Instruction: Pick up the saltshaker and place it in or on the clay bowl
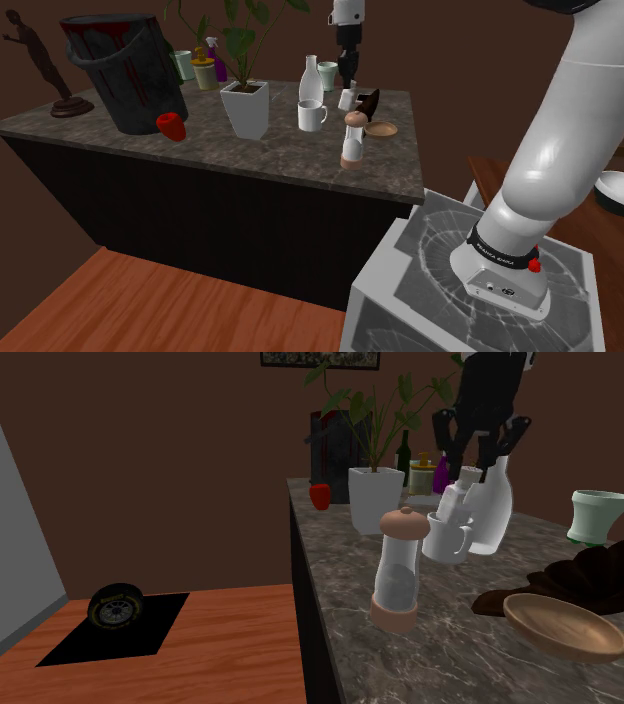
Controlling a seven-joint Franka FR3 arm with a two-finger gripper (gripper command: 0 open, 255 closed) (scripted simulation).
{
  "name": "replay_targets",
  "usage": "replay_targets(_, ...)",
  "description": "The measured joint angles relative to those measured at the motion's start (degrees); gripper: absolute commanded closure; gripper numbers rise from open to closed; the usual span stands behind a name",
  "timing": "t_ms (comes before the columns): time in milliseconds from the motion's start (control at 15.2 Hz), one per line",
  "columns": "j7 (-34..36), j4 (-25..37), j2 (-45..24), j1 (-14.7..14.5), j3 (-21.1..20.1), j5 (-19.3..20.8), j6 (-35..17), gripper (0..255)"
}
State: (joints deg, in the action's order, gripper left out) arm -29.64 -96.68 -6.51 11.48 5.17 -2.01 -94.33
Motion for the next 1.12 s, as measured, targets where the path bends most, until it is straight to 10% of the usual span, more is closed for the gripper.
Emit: replay_targets(1122,-14.4,-7.6,4.3,7.8,7.0,2.4,-3.2,255)
